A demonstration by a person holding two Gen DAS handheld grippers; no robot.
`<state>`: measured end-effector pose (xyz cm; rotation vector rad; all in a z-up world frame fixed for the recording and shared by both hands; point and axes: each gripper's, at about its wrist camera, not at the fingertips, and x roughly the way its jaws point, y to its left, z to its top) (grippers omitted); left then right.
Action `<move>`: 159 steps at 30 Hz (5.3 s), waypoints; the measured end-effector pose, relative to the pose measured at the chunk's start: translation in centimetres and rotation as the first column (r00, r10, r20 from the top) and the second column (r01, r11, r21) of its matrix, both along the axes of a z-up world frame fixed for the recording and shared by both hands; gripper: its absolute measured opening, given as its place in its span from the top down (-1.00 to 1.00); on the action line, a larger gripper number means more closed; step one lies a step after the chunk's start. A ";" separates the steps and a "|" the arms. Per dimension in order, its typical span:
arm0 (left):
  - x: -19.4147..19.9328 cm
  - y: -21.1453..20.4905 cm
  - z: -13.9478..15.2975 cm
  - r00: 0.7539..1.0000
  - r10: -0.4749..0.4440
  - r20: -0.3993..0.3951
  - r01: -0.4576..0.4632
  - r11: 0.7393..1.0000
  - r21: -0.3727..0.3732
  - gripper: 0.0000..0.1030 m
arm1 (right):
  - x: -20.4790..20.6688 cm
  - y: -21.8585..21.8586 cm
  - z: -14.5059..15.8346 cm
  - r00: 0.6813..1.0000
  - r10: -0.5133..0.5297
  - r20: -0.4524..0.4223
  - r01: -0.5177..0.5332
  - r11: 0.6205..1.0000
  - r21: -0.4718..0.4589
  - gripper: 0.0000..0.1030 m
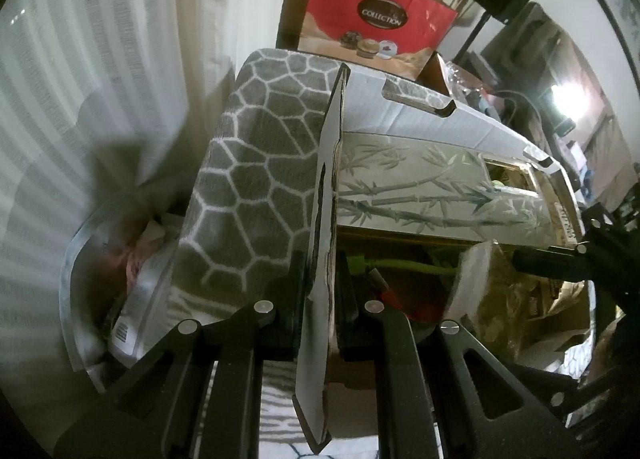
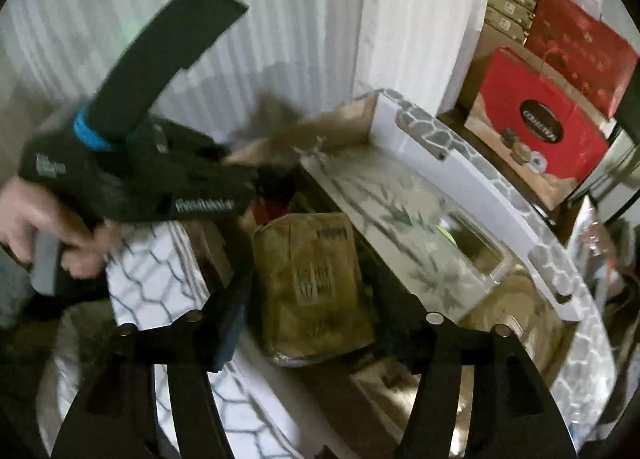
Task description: Organize objects
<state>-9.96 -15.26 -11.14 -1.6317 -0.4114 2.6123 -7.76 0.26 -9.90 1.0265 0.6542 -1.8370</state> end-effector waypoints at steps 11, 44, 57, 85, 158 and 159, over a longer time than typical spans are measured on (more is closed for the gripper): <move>0.0 0.1 0.0 1.000 0.002 0.001 -0.002 1.000 -0.008 0.78 | -1.5 4.8 2.7 0.991 -0.116 0.065 0.122 0.987 -0.105 -0.22; 0.6 1.9 0.3 1.000 -0.022 -0.008 0.021 0.998 -0.061 0.79 | -6.5 32.6 4.0 0.635 -0.768 0.080 0.768 0.639 0.043 -0.21; 0.2 3.1 0.4 0.998 -0.054 -0.012 0.053 0.996 -0.071 0.79 | -8.8 32.4 -1.1 0.560 -0.828 0.036 0.819 0.560 0.127 -0.21; -0.3 5.8 0.4 0.994 -0.110 -0.020 0.108 0.992 -0.061 0.80 | -8.9 31.3 -2.4 0.557 -0.830 0.037 0.818 0.556 0.148 0.32; 0.1 5.8 0.4 0.993 -0.118 -0.023 0.117 0.992 -0.047 0.79 | -4.8 25.6 7.2 0.716 -0.697 0.035 0.698 0.715 -0.027 -0.02; 0.0 5.8 0.4 0.993 -0.117 -0.022 0.116 0.992 -0.045 0.79 | -4.9 26.6 6.8 0.702 -0.712 0.024 0.712 0.702 -0.016 -0.02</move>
